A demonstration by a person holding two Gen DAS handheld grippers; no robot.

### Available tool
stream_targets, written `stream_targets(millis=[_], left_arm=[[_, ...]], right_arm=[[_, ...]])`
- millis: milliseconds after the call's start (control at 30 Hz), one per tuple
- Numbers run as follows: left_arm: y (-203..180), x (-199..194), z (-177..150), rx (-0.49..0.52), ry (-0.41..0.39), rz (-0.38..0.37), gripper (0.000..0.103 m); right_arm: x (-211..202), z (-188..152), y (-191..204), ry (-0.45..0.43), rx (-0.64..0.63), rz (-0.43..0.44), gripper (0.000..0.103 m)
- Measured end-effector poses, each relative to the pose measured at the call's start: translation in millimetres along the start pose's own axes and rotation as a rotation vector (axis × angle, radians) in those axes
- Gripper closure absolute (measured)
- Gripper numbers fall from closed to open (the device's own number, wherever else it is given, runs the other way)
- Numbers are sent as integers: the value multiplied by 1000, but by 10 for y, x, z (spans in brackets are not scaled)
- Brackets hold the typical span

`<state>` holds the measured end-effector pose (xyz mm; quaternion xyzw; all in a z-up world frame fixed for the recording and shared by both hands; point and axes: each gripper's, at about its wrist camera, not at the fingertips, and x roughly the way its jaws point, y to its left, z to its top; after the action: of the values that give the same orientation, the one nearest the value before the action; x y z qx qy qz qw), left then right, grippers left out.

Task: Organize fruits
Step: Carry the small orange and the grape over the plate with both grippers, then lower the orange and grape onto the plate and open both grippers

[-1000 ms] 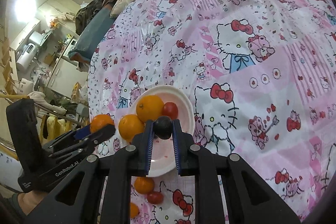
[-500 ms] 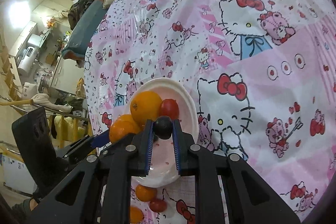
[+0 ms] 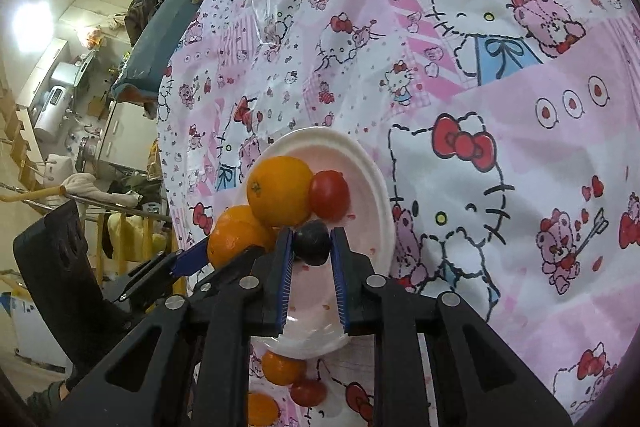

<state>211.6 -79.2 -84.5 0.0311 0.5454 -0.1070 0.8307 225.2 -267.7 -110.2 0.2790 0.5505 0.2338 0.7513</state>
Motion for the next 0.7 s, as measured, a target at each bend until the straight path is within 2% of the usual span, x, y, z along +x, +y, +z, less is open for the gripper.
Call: stream_targets(millis=[167, 233, 267, 300, 667, 700], left_arm=[[41, 1, -15, -13, -1, -3, 64], [41, -3, -18, -13, -4, 2, 64], [41, -4, -19, -12, -6, 3, 64], [41, -3, -21, -12, -6, 3, 64], [26, 13, 8, -33, 0, 10, 63], [26, 14, 7, -35, 2, 6, 59]], right_arm=[[-14, 12, 55, -19, -9, 7, 78], [-34, 20, 49, -27, -3, 9, 62], [-49, 21, 34, -31, 6, 17, 47], [-65, 20, 26, -40, 11, 19, 45], [-279, 49, -30, -99, 26, 8, 45], [-296, 59, -25, -104, 29, 11, 45]])
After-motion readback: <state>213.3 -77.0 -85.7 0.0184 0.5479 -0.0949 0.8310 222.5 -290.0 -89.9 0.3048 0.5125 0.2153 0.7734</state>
